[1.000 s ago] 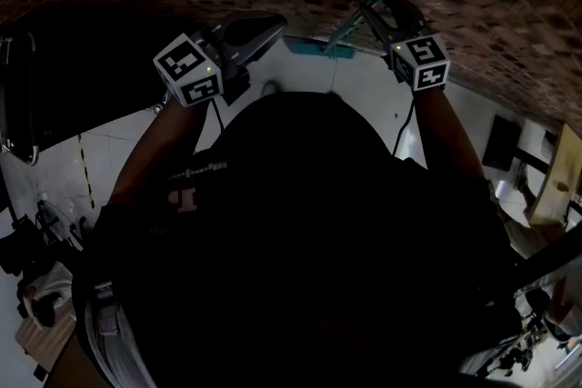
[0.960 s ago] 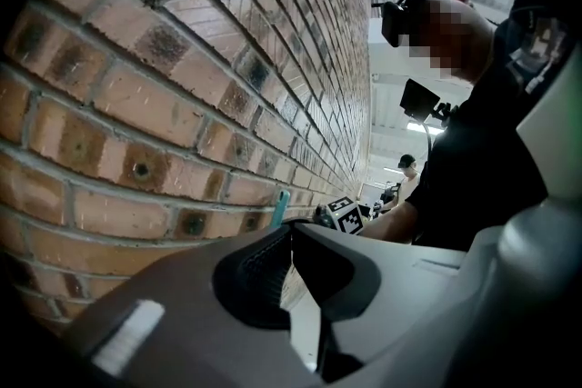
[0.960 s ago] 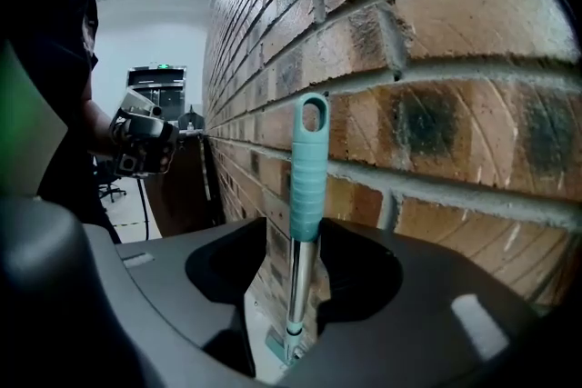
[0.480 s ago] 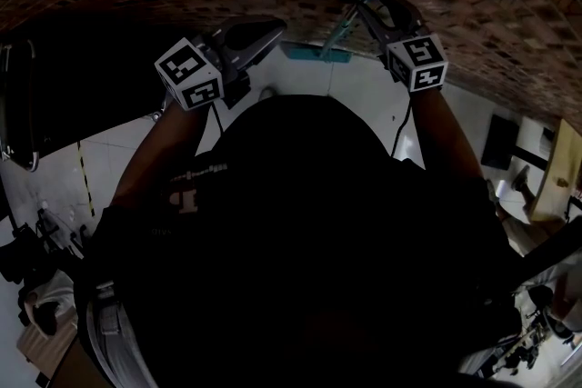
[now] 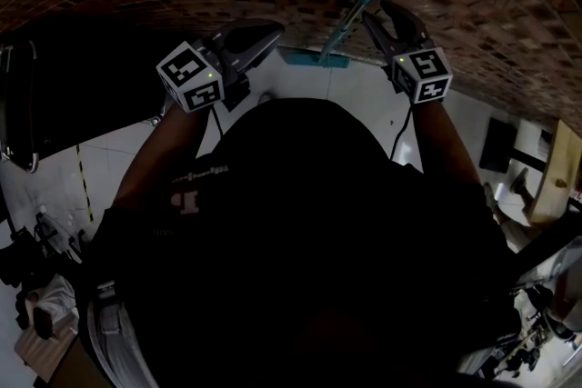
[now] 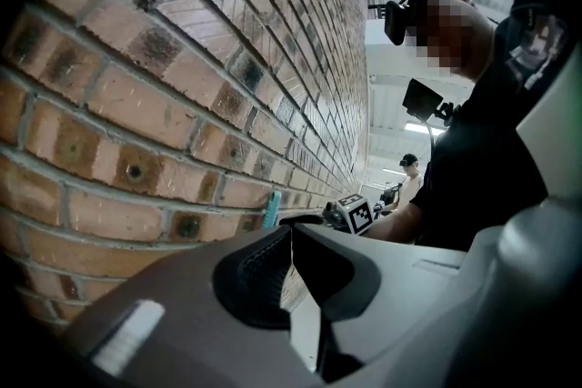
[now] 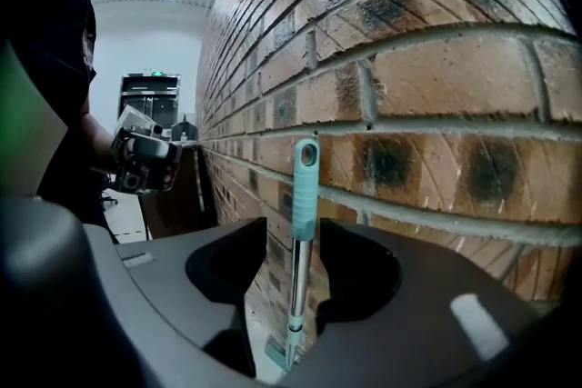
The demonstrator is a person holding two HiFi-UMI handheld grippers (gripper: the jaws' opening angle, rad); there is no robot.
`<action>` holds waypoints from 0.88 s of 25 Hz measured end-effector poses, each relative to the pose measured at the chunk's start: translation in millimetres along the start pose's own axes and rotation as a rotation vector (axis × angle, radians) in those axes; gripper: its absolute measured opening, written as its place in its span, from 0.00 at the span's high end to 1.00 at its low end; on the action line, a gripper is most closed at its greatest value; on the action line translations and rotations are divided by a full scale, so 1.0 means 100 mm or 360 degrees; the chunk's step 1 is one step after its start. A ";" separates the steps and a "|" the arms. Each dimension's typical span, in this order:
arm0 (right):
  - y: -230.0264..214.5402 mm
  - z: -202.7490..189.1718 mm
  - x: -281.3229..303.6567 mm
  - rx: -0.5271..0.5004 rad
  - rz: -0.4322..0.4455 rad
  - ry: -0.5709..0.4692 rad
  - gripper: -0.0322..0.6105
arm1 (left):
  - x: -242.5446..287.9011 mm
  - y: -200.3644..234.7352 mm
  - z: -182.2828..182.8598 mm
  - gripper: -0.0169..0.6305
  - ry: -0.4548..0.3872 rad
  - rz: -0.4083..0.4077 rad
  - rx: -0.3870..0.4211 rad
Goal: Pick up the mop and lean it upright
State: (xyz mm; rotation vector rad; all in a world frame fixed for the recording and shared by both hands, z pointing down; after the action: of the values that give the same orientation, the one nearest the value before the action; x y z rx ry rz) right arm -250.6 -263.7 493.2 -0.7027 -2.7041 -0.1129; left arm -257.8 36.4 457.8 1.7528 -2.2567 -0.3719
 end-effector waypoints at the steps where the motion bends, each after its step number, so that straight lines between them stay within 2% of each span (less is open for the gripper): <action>1: 0.00 0.00 -0.04 0.0010 0.0002 -0.0007 0.64 | -0.01 0.01 0.00 0.97 -0.0005 0.0004 0.0001; 7: -0.03 -0.02 -0.34 0.0114 0.0041 -0.0081 0.70 | -0.04 0.05 -0.02 0.97 -0.0006 0.0039 0.0015; 14: -0.06 0.09 -0.69 0.0208 0.0206 -0.0210 0.85 | -0.06 0.13 -0.02 0.97 -0.0022 0.0099 0.0037; 17: -0.10 0.10 -0.85 0.0203 0.0201 -0.0223 0.91 | -0.06 0.14 -0.01 0.97 -0.0031 0.0109 0.0044; 22: -0.14 0.04 -1.01 0.0267 0.0212 -0.0243 0.93 | -0.01 0.11 0.02 0.97 -0.0049 0.0094 0.0058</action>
State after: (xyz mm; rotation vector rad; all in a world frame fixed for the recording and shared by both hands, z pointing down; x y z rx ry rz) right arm -175.5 -321.6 454.9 -0.8686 -2.7579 0.2055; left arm -268.6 40.0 459.4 1.7045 -2.3453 -0.3501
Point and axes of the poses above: the fingertips, and each gripper's own axes: x forward along the fingers, y to its left, z out of its top, the point moved 9 cm from there along -x, backward along the fingers, and after that the axes turned 3 degrees about -z, right-handed, at the moved point
